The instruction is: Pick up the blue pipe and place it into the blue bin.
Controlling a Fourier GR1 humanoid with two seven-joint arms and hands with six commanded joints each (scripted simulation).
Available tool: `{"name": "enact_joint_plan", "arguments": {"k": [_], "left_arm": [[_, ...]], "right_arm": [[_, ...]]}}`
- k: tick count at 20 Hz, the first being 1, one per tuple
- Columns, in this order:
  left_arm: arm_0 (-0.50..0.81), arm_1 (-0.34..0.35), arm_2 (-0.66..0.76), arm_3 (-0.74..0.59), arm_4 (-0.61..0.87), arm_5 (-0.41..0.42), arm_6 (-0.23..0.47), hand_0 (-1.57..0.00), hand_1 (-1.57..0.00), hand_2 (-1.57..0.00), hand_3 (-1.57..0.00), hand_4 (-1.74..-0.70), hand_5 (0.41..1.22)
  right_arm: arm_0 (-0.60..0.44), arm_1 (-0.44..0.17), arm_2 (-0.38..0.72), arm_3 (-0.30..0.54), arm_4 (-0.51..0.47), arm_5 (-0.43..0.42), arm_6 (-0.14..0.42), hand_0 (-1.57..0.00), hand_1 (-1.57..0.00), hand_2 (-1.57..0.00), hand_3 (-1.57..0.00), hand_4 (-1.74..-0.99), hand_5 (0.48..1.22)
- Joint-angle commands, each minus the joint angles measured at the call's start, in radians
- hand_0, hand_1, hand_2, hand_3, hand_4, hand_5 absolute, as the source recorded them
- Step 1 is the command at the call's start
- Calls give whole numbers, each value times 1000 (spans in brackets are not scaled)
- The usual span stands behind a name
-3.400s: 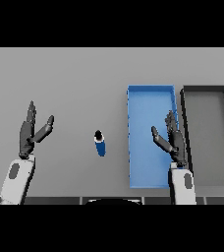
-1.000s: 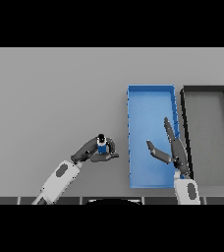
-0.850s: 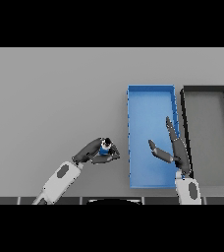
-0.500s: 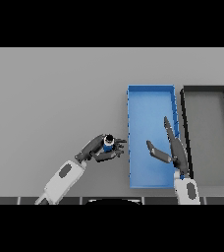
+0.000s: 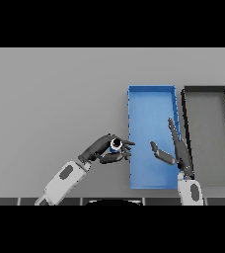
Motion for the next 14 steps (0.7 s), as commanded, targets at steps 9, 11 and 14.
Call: {"name": "enact_joint_plan", "arguments": {"k": [9,11,14], "left_arm": [[-12,14,7,19,-7,-12,18,-1570,-1570,-1570,-1495,-1741,1220],[-11,15,5,16,-6,-15,27,-1570,-1570,-1570,-1497,-1741,1220],[-8,12,0,6,-8,-14,25,-1571,-1571,-1571,-1494,-1741,1221]], "right_arm": [[6,-20,-25,-51,-110,69,3,1,1,1,1,-1196,622],[-9,-55,-38,-106,-271,186,10,1,1,1,1,-1212,589],[-65,-155,-35,-192,-429,307,104,1,1,1,1,-1282,537]]}}
